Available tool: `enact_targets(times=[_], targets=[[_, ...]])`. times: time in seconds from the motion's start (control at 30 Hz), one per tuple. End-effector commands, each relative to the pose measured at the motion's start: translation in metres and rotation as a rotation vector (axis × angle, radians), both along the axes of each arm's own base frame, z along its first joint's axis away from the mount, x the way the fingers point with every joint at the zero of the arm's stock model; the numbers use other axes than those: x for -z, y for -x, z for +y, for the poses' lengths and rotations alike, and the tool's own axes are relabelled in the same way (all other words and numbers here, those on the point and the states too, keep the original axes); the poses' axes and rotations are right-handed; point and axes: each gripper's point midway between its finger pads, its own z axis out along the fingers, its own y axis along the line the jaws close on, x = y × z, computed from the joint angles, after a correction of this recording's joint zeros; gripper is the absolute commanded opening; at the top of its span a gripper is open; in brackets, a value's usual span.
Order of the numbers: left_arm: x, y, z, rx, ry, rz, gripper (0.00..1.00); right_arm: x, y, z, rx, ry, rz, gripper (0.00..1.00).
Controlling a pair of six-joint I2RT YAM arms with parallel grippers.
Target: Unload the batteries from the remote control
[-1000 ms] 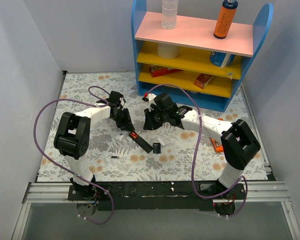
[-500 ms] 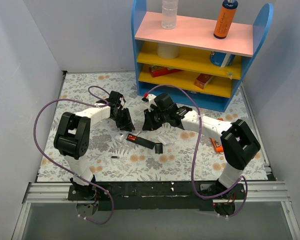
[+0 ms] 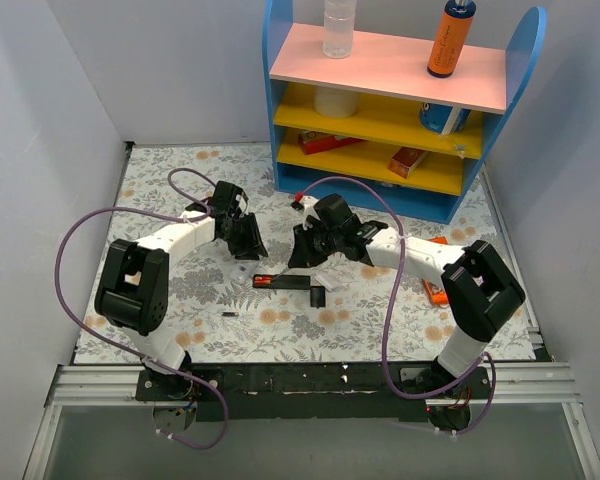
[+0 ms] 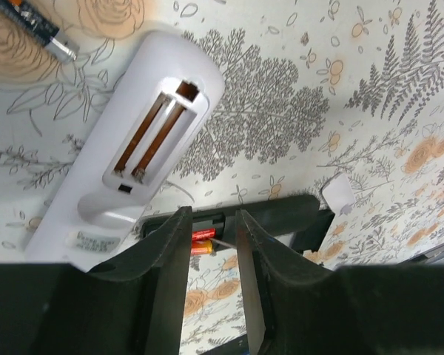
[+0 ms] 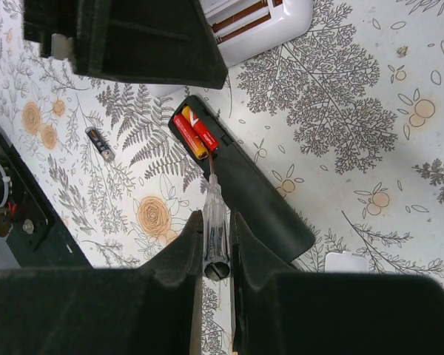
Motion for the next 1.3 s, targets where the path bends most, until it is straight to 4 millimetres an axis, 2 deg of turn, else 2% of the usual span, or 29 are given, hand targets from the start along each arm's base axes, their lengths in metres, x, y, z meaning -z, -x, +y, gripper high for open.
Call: enact_targets(times=[0.0,0.13,0.27,0.6,0.73,1.07,1.2,1.27], targets=[[-0.018,0.010,0.010,-0.025,-0.035,-0.033,0.29,-0.013,0.006,0.003,-0.011,-0.072,0.017,0.01],[-0.023,0.022,0.012,-0.029,-0.025,-0.015,0.27,-0.019,0.006,0.008,-0.022,-0.104,0.019,0.01],[-0.018,0.032,0.014,-0.029,-0.026,0.014,0.24,-0.023,0.007,0.009,-0.025,-0.118,0.021,0.01],[-0.010,0.041,0.012,-0.021,-0.007,0.040,0.23,-0.032,0.016,0.007,-0.047,-0.143,0.026,0.01],[-0.009,0.044,0.010,-0.016,0.012,0.046,0.23,-0.026,0.023,0.003,-0.047,-0.138,0.051,0.01],[-0.004,0.051,0.014,-0.028,0.004,0.051,0.24,-0.037,0.016,0.003,-0.033,-0.152,-0.001,0.01],[0.003,0.052,0.018,-0.026,-0.025,0.067,0.26,-0.031,0.004,-0.008,0.028,-0.068,-0.035,0.01],[0.003,0.053,0.016,-0.023,-0.015,0.069,0.26,-0.022,0.004,-0.015,0.037,-0.011,-0.030,0.01]])
